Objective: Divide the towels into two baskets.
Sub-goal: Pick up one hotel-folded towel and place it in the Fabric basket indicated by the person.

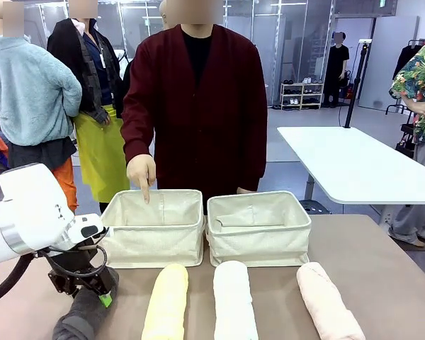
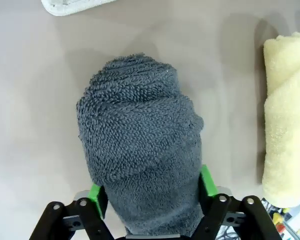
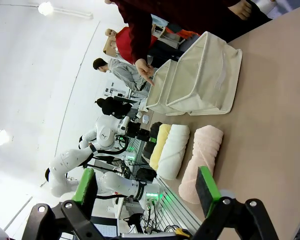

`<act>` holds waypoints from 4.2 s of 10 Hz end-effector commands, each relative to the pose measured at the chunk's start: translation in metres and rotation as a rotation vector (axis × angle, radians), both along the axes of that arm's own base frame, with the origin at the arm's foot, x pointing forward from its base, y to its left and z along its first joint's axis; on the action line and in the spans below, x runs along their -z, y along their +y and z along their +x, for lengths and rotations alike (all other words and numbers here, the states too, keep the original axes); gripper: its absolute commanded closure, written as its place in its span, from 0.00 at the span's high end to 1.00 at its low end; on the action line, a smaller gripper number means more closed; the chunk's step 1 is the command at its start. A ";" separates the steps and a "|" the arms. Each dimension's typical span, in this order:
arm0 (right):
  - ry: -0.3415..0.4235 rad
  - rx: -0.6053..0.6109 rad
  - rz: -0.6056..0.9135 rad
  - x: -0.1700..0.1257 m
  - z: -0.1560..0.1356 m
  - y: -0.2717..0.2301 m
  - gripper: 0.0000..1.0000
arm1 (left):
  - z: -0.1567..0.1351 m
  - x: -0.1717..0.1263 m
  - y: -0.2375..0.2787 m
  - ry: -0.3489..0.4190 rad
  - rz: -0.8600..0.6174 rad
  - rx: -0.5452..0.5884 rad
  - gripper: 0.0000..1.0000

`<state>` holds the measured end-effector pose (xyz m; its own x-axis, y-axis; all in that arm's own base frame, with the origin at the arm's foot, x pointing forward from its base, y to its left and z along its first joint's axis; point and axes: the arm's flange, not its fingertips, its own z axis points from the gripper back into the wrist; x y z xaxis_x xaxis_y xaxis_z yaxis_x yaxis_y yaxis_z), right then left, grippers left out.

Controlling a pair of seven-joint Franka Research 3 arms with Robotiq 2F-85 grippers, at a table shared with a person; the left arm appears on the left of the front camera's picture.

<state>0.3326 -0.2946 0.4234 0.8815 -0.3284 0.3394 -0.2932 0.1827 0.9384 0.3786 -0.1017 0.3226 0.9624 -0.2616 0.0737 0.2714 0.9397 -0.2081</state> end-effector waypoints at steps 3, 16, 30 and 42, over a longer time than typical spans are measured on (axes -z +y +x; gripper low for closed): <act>-0.003 0.001 0.006 -0.005 -0.002 0.000 1.00 | -0.089 0.035 0.026 -0.045 -0.002 0.028 0.00; -0.003 0.001 0.006 -0.005 -0.002 0.000 1.00 | -0.054 -0.096 -0.004 -0.087 -0.068 0.459 0.00; -0.003 0.001 0.006 -0.005 -0.002 0.000 1.00 | 0.131 -0.205 -0.117 -0.293 0.435 1.366 0.40; -0.003 0.001 0.006 -0.005 -0.002 0.000 1.00 | 0.226 -0.082 -0.143 -0.145 0.165 1.464 0.40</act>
<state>0.3325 -0.2946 0.4235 0.8815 -0.3282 0.3394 -0.2936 0.1819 0.9385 0.5965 -0.2448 0.4027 -0.1865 -0.9822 0.0222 0.9823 -0.1860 0.0210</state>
